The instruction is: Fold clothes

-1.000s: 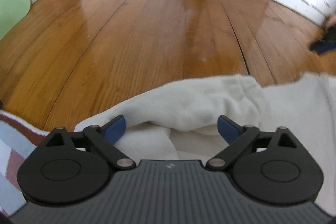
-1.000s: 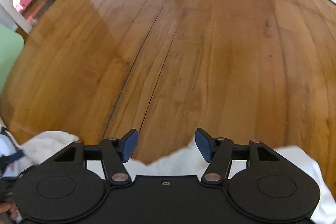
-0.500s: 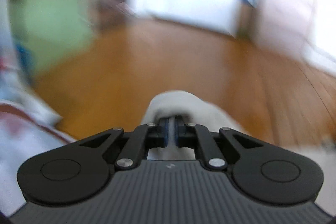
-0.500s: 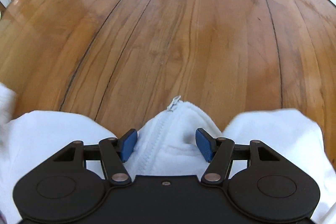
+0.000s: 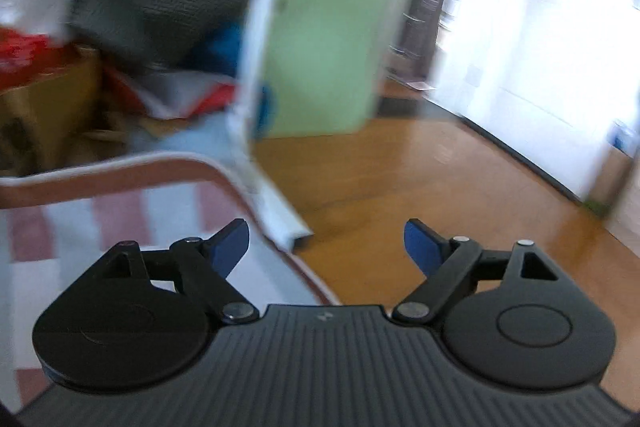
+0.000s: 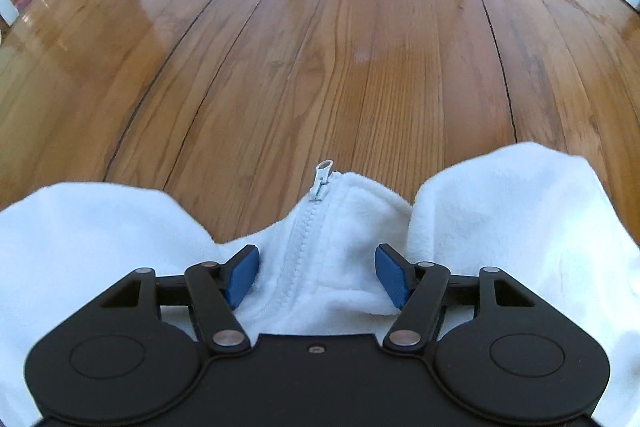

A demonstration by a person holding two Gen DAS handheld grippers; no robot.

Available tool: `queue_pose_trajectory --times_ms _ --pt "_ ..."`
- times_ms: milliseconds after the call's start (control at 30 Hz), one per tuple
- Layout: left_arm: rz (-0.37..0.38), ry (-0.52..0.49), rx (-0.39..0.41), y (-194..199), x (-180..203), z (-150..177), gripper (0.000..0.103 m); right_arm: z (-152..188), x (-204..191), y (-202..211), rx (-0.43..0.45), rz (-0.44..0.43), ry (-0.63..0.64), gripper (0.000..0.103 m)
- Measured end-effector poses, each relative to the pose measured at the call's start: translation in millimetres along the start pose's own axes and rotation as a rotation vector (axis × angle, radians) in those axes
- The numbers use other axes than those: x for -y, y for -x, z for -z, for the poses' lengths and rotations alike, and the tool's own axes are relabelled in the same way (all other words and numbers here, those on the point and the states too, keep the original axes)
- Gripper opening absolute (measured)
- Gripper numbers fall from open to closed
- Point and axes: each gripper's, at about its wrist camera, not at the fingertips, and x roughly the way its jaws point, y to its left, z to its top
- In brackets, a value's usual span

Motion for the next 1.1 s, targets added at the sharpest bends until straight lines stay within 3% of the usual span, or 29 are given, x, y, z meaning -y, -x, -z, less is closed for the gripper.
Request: queue_pose_trajectory --times_ms 33,100,200,300,333,433,600,667,767,833,967,1100 --pt "0.059 -0.024 -0.065 -8 8 6 0.085 3 -1 3 0.019 0.000 0.006 0.065" --pt "0.171 -0.059 -0.202 -24 26 23 0.083 15 11 11 0.068 -0.035 0.054 0.020" --pt "0.352 -0.037 -0.302 -27 52 47 0.083 30 5 37 0.171 -0.029 0.134 0.017" --pt "0.536 -0.142 -0.361 -23 89 66 0.084 62 2 92 0.341 -0.055 0.150 0.016" --pt "0.561 -0.185 -0.360 -20 102 73 0.084 75 1 113 0.405 -0.058 0.168 0.016" --pt "0.623 -0.286 -0.359 -9 131 91 0.084 124 -5 140 0.451 -0.062 0.220 0.016" --pt "0.705 -0.363 -0.390 14 165 118 0.084 210 9 108 0.122 -0.141 0.258 0.015" --pt "0.741 -0.413 -0.381 18 173 126 0.084 224 15 104 0.035 -0.160 0.283 0.000" --pt "0.793 -0.540 -0.396 26 191 145 0.085 212 30 122 0.042 -0.206 0.239 0.006" --pt "0.819 -0.596 -0.422 34 201 157 0.085 201 43 141 0.093 -0.225 0.206 0.015" --pt "0.951 -0.621 -0.509 50 209 170 0.085 181 65 170 0.195 -0.238 0.130 0.048" --pt "1.078 -0.693 -0.557 62 213 178 0.085 177 86 170 0.236 -0.223 -0.023 0.052"
